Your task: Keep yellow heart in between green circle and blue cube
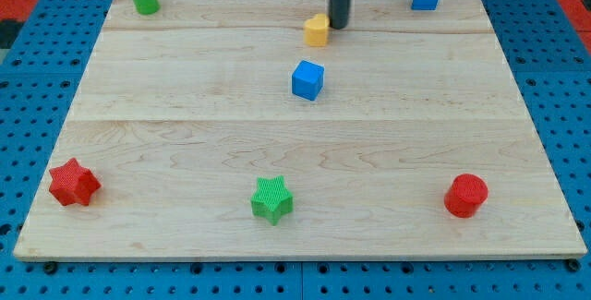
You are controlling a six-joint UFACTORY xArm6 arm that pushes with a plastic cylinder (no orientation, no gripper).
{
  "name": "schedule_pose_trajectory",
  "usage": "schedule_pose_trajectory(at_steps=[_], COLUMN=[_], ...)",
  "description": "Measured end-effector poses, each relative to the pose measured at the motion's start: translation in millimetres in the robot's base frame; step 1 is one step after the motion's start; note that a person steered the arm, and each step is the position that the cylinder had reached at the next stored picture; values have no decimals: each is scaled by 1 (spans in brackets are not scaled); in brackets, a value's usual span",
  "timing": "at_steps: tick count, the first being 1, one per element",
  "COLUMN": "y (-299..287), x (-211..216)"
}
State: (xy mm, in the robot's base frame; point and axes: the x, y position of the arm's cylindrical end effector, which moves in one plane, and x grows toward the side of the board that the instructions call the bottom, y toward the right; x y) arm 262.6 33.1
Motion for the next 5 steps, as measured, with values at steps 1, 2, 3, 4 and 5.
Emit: schedule_pose_trajectory(at_steps=[1, 2, 3, 4, 5], y=[-52, -16, 15, -41, -100], x=[0, 8, 29, 39, 39])
